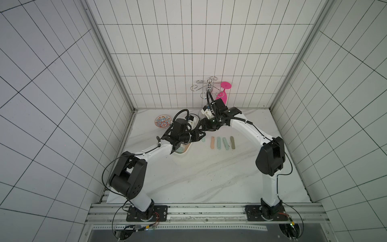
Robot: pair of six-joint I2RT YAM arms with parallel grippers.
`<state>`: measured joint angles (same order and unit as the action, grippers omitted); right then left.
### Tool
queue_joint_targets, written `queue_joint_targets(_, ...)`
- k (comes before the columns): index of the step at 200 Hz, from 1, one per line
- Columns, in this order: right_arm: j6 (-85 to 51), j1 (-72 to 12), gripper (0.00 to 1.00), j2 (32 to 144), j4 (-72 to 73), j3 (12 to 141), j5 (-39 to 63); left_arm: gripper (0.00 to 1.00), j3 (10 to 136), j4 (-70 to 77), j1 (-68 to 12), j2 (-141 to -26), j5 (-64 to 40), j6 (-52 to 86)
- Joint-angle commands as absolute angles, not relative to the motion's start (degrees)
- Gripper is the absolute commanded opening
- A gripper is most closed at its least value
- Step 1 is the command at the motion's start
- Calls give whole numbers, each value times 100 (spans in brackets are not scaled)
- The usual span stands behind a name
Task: Take the fruit knife out of the storage box
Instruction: Place the fruit knife at the center of the board.
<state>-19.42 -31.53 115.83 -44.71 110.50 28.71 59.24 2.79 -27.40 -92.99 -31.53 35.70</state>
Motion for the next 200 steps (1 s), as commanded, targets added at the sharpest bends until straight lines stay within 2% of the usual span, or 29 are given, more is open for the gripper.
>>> queue_joint_targets(1,-1798,-3186,50,11267,-4592,10786,2533,0,5943,474,-2689,-9279,-3076,3593)
queue_joint_targets(34,-1809,-3195,44,11279,-4597,10760,2604,0,5915,478,-2681,-9291,-3102,3586)
queue_joint_targets(53,-1828,-3212,37,11302,-4590,10767,2616,0,5924,497,-2676,-9311,-3129,3595)
queue_joint_targets(92,-1845,-3244,36,11441,-4597,10844,2636,0,5932,497,-2672,-9301,-3166,3577)
queue_joint_targets(122,-1854,-3253,10,11474,-4593,10881,2638,0,5919,461,-2663,-9285,-3173,3560)
queue_joint_targets(139,-1854,-3260,1,11470,-4593,10878,2590,0,5916,416,-2650,-9259,-3158,3529)
queue_joint_targets(156,-1844,-3260,0,11470,-4631,10891,2510,13,5891,391,-2624,-9219,-3115,3524)
queue_joint_targets(171,-1819,-3246,0,11483,-4694,10929,2420,30,5863,359,-2585,-9193,-3077,3516)
queue_joint_targets(200,-1837,-3202,0,11580,-4871,11070,2222,46,5881,132,-2516,-9104,-2896,3413)
